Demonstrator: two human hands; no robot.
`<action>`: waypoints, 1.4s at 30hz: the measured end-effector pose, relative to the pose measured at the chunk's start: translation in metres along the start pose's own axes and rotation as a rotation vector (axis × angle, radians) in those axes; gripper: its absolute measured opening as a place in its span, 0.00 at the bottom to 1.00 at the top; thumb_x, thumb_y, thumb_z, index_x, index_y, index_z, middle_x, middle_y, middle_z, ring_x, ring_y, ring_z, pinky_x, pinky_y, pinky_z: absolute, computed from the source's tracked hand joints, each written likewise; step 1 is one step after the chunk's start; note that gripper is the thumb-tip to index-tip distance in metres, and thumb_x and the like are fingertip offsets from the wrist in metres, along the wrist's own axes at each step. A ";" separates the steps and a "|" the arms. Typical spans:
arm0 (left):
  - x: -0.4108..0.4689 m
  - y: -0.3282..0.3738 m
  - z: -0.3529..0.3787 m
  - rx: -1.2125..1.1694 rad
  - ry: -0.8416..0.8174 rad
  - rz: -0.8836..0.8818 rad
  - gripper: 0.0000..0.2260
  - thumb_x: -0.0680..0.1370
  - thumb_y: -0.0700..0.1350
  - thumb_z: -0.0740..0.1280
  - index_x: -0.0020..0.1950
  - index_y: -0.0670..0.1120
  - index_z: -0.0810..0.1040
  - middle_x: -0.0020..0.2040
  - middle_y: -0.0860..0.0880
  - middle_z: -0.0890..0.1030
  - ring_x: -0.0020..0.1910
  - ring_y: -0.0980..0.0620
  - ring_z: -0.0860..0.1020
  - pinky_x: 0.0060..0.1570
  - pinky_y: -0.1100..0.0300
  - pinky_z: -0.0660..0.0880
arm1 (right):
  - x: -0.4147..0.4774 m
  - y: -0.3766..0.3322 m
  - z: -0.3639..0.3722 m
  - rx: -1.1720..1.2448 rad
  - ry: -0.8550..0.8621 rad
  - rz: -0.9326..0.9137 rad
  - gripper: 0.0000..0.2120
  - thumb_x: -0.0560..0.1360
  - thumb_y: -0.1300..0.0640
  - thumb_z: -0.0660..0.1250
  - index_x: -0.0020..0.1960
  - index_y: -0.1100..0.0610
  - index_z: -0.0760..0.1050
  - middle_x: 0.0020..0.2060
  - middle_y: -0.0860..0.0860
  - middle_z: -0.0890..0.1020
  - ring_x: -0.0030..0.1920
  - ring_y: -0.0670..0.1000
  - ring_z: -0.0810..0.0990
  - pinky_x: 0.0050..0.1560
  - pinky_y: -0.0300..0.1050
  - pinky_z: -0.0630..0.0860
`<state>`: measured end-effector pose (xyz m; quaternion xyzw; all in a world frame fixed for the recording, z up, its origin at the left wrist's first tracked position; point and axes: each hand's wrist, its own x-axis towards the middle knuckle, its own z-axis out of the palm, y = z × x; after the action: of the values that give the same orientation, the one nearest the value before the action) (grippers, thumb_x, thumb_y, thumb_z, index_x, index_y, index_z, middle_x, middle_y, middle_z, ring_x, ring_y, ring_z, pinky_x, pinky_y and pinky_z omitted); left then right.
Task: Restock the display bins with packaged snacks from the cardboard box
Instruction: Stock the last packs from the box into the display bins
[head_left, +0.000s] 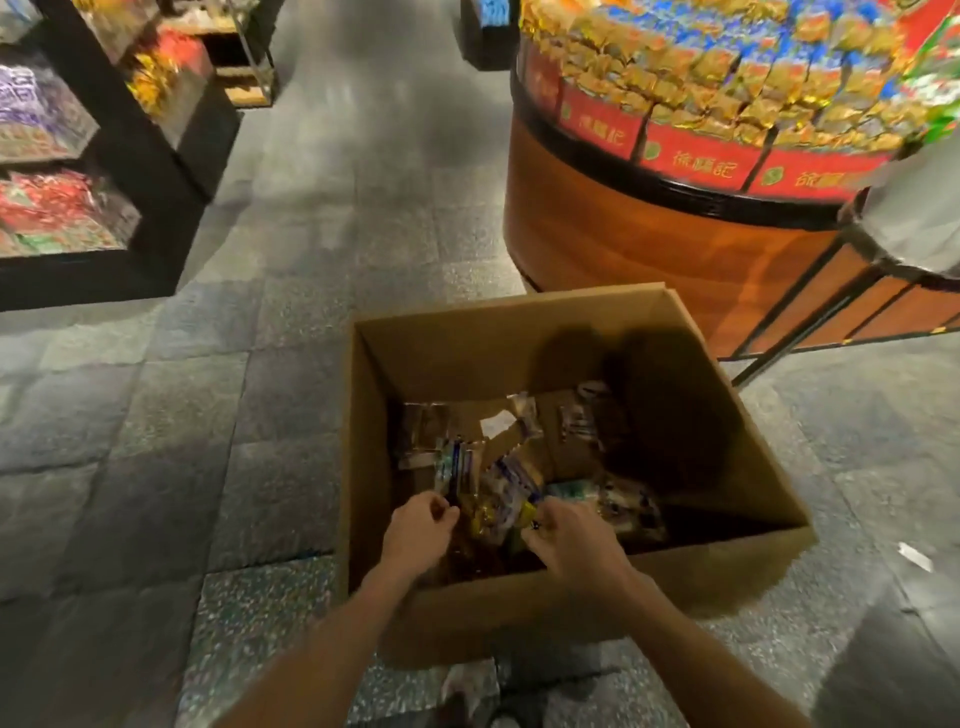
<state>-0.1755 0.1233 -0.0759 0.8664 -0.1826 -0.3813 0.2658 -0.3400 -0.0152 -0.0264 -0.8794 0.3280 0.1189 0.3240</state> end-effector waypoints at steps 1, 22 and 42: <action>0.025 -0.004 0.002 -0.023 -0.041 -0.052 0.14 0.81 0.51 0.67 0.63 0.47 0.76 0.55 0.50 0.79 0.50 0.54 0.78 0.46 0.61 0.74 | 0.022 0.006 0.003 -0.018 -0.043 0.025 0.06 0.80 0.48 0.66 0.53 0.51 0.74 0.46 0.46 0.77 0.46 0.46 0.76 0.47 0.40 0.74; 0.251 -0.046 0.128 -0.035 -0.102 -0.464 0.59 0.62 0.66 0.78 0.82 0.49 0.49 0.78 0.43 0.61 0.75 0.39 0.63 0.71 0.43 0.66 | 0.215 0.199 0.062 -0.374 -0.555 0.318 0.57 0.72 0.41 0.74 0.81 0.54 0.36 0.81 0.53 0.44 0.80 0.58 0.46 0.77 0.60 0.57; 0.306 0.019 0.163 0.004 -0.595 -0.212 0.48 0.53 0.60 0.85 0.69 0.48 0.72 0.63 0.52 0.78 0.63 0.50 0.76 0.66 0.49 0.73 | 0.207 0.204 0.066 -0.412 -0.744 0.231 0.47 0.69 0.41 0.75 0.77 0.56 0.53 0.74 0.55 0.65 0.75 0.58 0.61 0.71 0.59 0.66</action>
<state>-0.1046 -0.1028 -0.3301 0.7314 -0.1620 -0.6433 0.1577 -0.3165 -0.1937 -0.2643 -0.7807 0.2544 0.5256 0.2224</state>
